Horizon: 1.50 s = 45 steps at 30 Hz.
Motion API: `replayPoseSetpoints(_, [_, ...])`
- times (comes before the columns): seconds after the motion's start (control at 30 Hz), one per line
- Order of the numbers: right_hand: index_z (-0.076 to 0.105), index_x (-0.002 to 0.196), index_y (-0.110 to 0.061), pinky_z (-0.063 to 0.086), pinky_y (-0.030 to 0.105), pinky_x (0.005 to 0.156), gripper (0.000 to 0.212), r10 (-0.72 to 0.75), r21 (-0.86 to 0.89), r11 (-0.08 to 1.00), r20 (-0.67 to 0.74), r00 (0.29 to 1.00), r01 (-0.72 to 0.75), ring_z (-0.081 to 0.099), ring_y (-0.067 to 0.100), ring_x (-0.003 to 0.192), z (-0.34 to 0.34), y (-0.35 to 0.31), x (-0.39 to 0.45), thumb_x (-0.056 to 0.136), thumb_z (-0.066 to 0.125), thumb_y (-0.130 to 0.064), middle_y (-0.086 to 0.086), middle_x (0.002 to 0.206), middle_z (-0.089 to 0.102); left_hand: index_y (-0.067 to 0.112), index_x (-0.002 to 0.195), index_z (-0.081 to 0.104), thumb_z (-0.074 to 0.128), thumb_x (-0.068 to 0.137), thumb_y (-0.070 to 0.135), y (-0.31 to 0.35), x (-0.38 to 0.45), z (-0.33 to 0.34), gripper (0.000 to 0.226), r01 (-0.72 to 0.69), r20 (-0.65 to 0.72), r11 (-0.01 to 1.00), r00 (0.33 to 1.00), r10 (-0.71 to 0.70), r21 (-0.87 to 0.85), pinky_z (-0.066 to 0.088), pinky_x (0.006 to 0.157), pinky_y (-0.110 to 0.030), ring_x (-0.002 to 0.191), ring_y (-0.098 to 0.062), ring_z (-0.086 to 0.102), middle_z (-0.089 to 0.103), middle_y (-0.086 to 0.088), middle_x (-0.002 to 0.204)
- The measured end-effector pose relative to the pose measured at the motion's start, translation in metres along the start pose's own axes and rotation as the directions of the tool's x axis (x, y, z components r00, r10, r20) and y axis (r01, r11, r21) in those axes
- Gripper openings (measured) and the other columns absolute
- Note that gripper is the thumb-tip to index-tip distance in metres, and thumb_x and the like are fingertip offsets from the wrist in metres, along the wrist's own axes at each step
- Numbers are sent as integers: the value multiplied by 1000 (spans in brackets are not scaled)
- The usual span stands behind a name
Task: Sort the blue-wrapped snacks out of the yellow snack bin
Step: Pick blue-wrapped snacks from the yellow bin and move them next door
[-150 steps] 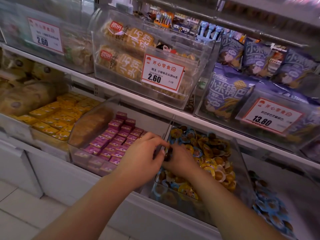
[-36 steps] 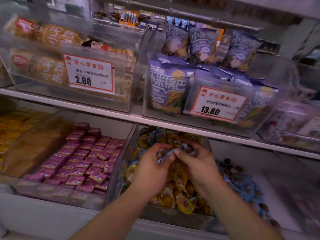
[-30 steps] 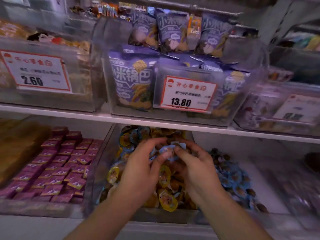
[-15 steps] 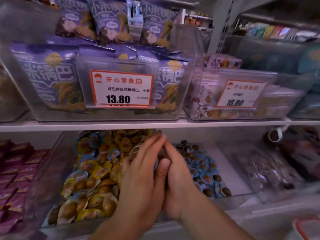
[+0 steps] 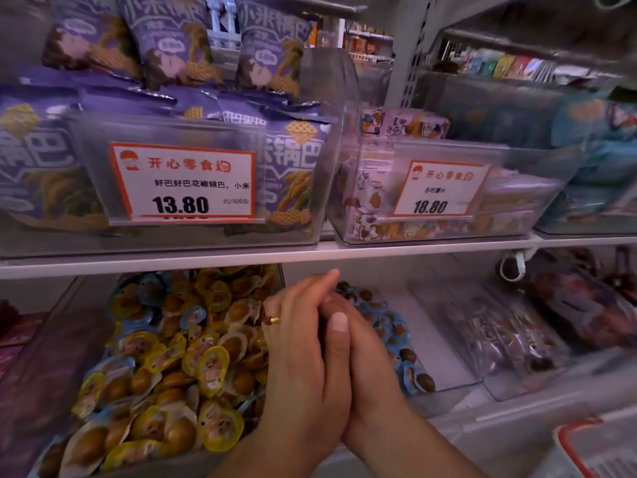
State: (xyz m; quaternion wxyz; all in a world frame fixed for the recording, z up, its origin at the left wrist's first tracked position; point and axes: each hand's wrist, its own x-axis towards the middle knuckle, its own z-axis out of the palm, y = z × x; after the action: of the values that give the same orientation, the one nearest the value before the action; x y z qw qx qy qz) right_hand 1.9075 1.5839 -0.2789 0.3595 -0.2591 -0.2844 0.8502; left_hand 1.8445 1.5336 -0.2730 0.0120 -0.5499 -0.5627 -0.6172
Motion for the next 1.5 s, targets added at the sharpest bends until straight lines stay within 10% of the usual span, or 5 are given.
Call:
replayPoseSetpoints(0.2, [70, 106, -11, 55, 39, 82, 24, 7, 21, 1000, -162, 987, -3, 72, 21, 88, -32, -5, 18, 96, 53, -25, 8, 97, 75, 25, 125, 62, 16, 101, 49, -17, 10, 17, 58, -127, 364, 775, 921, -139, 618, 33, 111, -53, 116, -25, 56, 64, 2, 122])
replayPoseSetpoints(0.63, [69, 108, -11, 44, 32, 66, 35, -149, -605, 783, -409, 900, -145, 60, 21, 86, -36, -53, 116, 97, 52, -40, 10, 111, 68, 30, 119, 63, 40, 98, 38, -68, 8, -100, 32, 38, 258, 892, 951, -171, 451, 49, 89, -45, 109, -14, 60, 60, 14, 119])
replayPoseSetpoints(0.93, [71, 76, -26, 46, 11, 73, 25, -659, -874, 258, 152, 737, 411, 64, -10, 76, 15, -20, 62, 86, 58, -8, -14, 82, 73, 27, 139, 49, 25, 89, 58, -83, -16, -165, 63, 131, 317, 692, 818, -481, 710, 45, 99, -40, 123, -26, 56, 53, 3, 138])
replayPoseSetpoints(1.1, [69, 113, -27, 51, 23, 76, 34, -355, -852, -151, 521, 777, 502, 67, 10, 86, 69, 35, 51, 85, 53, -35, -5, 97, 73, 31, 145, 37, 32, 98, 58, -95, -35, -172, 55, 91, 329, 673, 819, -469, 734, 27, 116, -34, 148, -12, 21, 33, 8, 155])
replayPoseSetpoints(1.5, [26, 155, -33, 34, 29, 108, 94, 278, -523, -687, 452, 848, 504, 39, 27, 140, 147, 84, 188, 74, 73, -47, 3, 158, 34, 21, 143, 34, 41, 97, 47, -99, -30, -171, 53, 263, 246, 742, 831, -498, 616, 32, 111, -43, 135, -28, 35, 36, -4, 146])
